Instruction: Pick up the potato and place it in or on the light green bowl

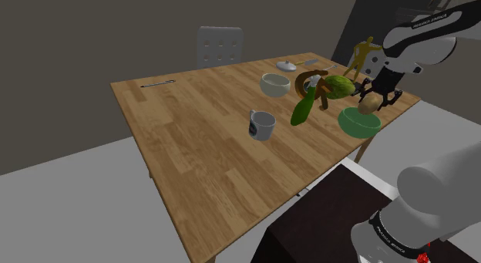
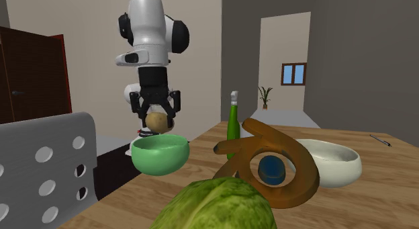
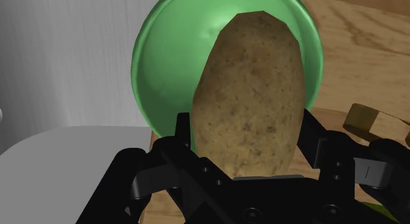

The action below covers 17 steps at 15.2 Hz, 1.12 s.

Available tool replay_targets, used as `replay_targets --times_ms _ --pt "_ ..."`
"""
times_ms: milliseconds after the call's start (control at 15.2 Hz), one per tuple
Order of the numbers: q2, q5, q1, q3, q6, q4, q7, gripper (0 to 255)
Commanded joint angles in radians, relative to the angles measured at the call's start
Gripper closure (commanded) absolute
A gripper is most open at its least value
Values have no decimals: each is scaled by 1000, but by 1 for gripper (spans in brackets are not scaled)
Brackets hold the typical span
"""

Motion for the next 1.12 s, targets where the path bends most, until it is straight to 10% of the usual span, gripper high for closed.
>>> replay_targets --times_ms 0,660,726,1056 --pt "10 3 0 -2 29 -18 -3 255" --pt "26 8 1 -5 62 -37 -8 255" --pt "26 8 1 -5 62 -37 -8 0" --pt "26 8 1 -5 62 -37 -8 0"
